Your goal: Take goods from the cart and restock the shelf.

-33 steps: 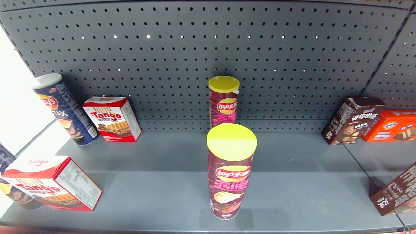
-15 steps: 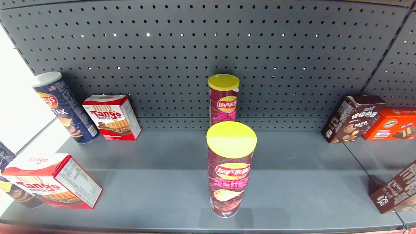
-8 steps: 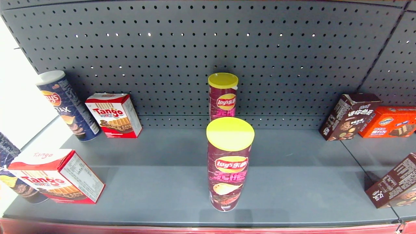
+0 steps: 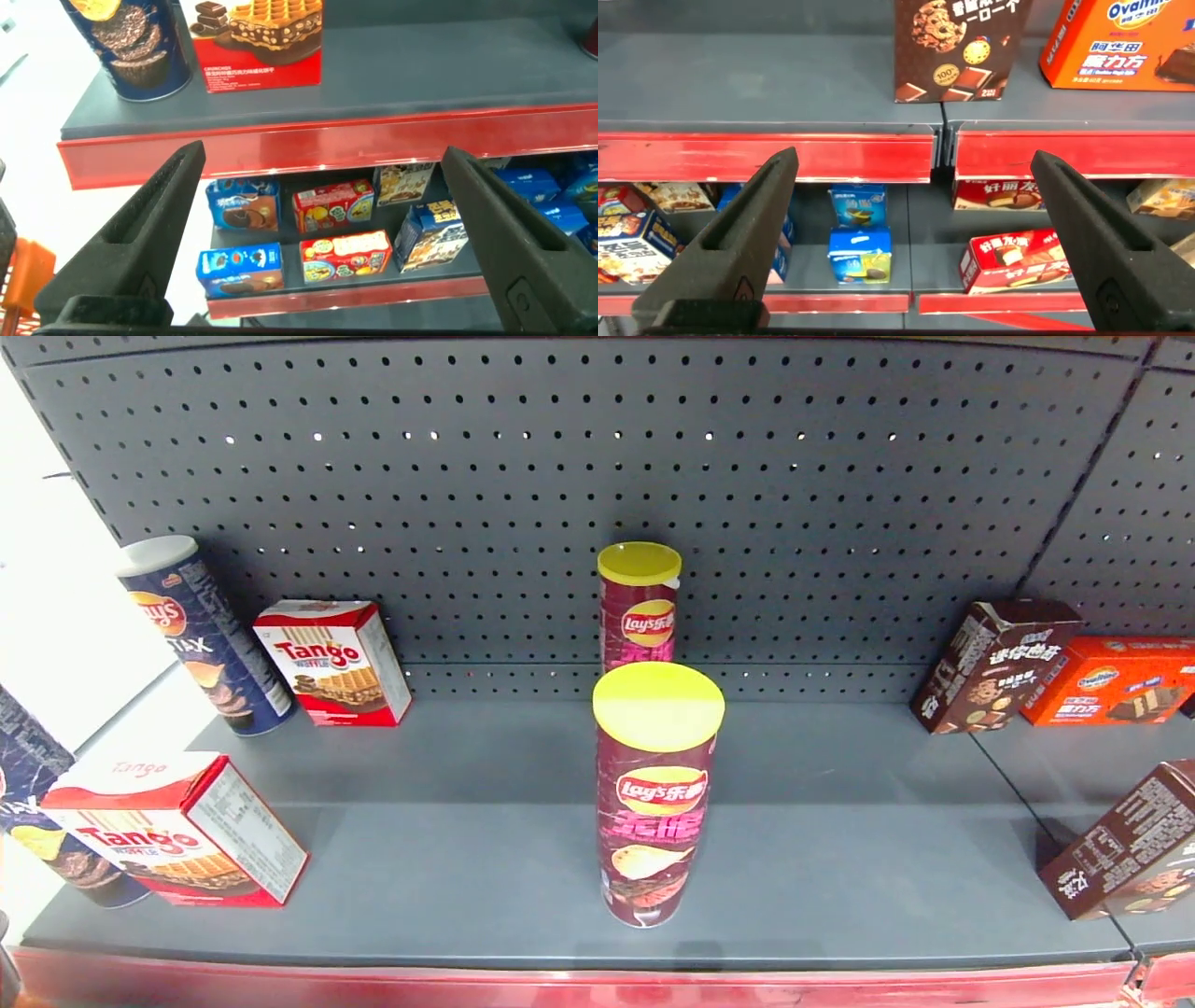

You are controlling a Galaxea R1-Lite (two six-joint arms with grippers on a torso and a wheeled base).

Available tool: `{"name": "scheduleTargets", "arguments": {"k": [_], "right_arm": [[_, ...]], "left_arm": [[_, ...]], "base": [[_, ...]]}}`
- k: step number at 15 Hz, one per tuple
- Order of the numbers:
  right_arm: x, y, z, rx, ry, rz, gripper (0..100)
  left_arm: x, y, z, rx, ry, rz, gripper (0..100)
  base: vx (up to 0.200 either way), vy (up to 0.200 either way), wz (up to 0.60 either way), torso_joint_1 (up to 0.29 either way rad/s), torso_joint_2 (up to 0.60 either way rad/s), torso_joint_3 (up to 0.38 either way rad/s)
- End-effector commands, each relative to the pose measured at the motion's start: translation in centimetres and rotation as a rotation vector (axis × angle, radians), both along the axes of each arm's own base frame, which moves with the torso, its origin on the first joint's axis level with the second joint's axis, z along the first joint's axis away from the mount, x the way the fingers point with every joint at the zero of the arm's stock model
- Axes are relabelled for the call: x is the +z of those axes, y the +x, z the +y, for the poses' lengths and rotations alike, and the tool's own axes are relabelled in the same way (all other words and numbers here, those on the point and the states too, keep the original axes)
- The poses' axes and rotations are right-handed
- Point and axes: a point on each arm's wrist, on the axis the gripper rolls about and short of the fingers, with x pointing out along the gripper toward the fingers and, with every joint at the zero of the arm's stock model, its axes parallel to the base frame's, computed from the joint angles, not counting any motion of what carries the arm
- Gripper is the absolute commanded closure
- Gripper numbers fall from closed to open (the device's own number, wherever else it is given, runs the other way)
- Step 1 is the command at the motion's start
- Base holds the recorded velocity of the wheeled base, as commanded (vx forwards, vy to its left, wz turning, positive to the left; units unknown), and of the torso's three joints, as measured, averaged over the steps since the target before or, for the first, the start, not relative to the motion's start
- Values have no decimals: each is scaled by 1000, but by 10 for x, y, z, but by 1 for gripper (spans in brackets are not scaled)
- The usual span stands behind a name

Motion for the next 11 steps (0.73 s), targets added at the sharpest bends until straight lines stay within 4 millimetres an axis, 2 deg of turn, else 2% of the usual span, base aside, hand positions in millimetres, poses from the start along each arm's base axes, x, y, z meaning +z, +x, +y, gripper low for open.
{"name": "scheduleTargets", "arguments": {"k": [1, 11], "right_arm": [[0, 0, 0, 1, -1, 2, 0], [0, 0, 0, -1, -1, 2, 0]], "left_arm": [[0, 0, 0, 0, 1, 2, 0], [0, 0, 0, 0, 1, 2, 0]], "base": [[0, 0, 0, 0, 0, 0], [0, 0, 0, 0, 0, 0]]}}
